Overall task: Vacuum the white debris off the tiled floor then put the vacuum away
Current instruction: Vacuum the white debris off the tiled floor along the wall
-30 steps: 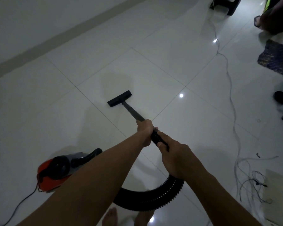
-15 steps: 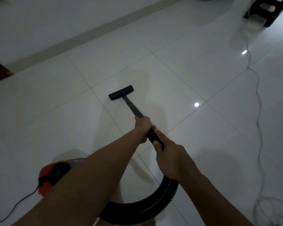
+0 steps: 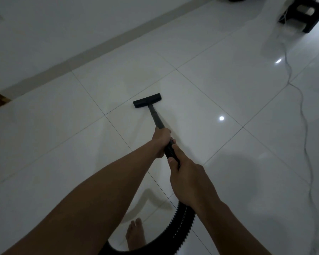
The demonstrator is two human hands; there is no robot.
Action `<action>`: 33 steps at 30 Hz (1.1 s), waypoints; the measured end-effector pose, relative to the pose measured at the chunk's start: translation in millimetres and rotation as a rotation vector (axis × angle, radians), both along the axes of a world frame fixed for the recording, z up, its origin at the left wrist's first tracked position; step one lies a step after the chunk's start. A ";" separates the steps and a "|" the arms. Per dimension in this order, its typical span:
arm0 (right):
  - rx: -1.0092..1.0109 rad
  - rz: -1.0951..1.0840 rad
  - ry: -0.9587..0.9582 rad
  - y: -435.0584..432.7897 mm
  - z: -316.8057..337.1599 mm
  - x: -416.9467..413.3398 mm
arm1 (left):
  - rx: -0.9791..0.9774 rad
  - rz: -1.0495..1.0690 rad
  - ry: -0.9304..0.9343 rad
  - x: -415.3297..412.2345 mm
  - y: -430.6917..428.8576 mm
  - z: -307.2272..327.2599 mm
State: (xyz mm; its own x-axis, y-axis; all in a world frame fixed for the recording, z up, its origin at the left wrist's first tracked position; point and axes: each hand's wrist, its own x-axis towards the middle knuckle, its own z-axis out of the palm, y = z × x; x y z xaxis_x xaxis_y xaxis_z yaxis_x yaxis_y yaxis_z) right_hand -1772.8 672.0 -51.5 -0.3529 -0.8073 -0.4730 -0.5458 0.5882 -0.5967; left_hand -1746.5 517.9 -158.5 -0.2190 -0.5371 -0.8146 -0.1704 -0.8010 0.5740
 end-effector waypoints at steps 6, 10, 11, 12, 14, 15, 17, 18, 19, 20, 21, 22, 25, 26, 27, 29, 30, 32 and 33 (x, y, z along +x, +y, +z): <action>0.005 0.001 -0.008 -57.1 -9.2 -12.2 | -0.015 -0.020 -0.006 -12.2 -56.6 -10.7; 0.010 0.022 0.002 -91.7 -19.0 -26.3 | -0.028 0.001 0.000 -23.9 -91.4 -18.4; 0.009 0.027 -0.004 -99.7 -21.1 -30.5 | -0.030 0.006 0.003 -27.5 -99.1 -20.4; 0.009 0.031 -0.009 -107.8 -22.8 -35.1 | -0.031 0.014 0.006 -31.5 -106.9 -22.1; 0.010 0.047 -0.004 -123.4 -25.3 -45.3 | -0.030 0.036 0.013 -39.6 -123.2 -24.3; 0.010 0.058 0.004 -131.7 -25.9 -51.0 | -0.028 0.048 0.017 -43.5 -131.2 -24.5; 0.011 0.078 0.012 -148.7 -26.5 -63.9 | -0.030 0.080 0.017 -53.4 -146.9 -25.2; 0.010 0.081 0.009 -156.5 -26.6 -70.3 | -0.033 0.096 0.013 -58.8 -154.7 -26.7; 0.011 0.083 0.005 -163.8 -27.3 -76.5 | -0.033 0.109 0.014 -64.1 -162.1 -28.6; 0.012 0.089 0.002 -170.9 -27.3 -82.4 | -0.033 0.121 0.015 -68.8 -169.0 -30.1; 0.016 0.096 0.000 -177.6 -27.8 -88.1 | -0.033 0.133 0.016 -73.0 -175.5 -31.5; 0.020 0.103 -0.002 -184.4 -28.6 -93.4 | -0.033 0.146 0.016 -76.7 -181.9 -33.1; 0.028 0.114 -0.007 -202.1 -32.6 -105.0 | -0.030 0.188 0.022 -85.1 -199.0 -38.3; 0.028 0.115 -0.008 -207.4 -34.1 -107.3 | -0.036 0.195 0.018 -86.9 -204.7 -40.3; 0.028 0.118 -0.010 -212.3 -35.6 -109.3 | -0.042 0.201 0.015 -88.6 -210.2 -42.0; 0.026 0.135 -0.011 -222.6 -39.0 -112.8 | -0.044 0.216 0.012 -90.9 -220.8 -45.7; 0.026 0.144 -0.012 -228.0 -40.4 -114.2 | -0.043 0.222 0.009 -91.3 -226.2 -47.3; 0.029 0.164 -0.013 -237.9 -43.8 -116.6 | -0.032 0.235 0.006 -91.0 -236.2 -50.5; 0.031 0.172 -0.017 -242.7 -45.9 -117.8 | -0.026 0.241 0.006 -90.1 -241.2 -52.5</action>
